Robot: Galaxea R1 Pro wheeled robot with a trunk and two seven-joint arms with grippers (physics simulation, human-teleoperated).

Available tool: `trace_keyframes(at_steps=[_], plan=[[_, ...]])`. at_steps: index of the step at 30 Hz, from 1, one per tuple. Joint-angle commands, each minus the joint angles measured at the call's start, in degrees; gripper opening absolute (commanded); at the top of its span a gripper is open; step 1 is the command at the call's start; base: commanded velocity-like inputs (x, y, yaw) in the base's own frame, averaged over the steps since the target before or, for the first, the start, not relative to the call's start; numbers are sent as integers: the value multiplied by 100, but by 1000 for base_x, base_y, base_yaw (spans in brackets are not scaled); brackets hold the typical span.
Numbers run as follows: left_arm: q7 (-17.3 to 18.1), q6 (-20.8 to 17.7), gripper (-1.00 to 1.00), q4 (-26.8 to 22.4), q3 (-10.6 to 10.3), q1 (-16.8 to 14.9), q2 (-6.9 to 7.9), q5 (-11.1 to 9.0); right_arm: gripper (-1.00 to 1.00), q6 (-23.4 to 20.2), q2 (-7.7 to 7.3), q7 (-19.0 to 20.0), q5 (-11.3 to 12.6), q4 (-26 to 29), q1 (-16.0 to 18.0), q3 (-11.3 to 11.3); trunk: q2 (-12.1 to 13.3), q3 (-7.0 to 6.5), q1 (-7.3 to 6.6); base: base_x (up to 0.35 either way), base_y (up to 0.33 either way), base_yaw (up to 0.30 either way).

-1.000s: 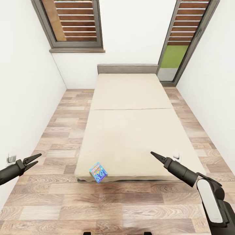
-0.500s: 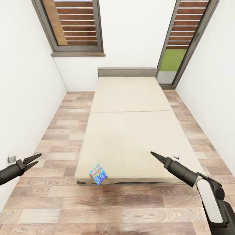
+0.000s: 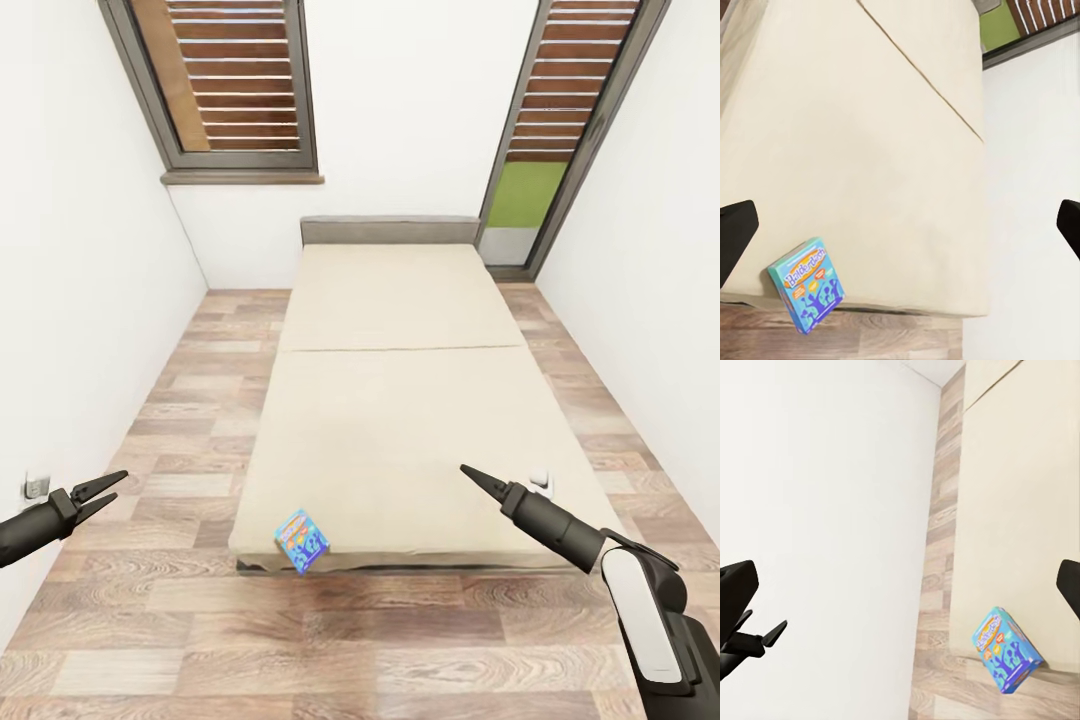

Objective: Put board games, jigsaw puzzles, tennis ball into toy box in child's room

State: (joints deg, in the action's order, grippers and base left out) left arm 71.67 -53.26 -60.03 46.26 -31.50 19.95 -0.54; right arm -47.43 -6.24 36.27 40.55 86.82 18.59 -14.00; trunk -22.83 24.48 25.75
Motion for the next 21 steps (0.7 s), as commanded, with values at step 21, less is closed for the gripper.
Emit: trace_keyframes(at_steps=[21], plan=[[23, -62, 100, 0, 6, -5, 0, -8, 100, 204, 2, -49, 12, 3, 4, 199, -9, -190, 3, 0, 0, 0]])
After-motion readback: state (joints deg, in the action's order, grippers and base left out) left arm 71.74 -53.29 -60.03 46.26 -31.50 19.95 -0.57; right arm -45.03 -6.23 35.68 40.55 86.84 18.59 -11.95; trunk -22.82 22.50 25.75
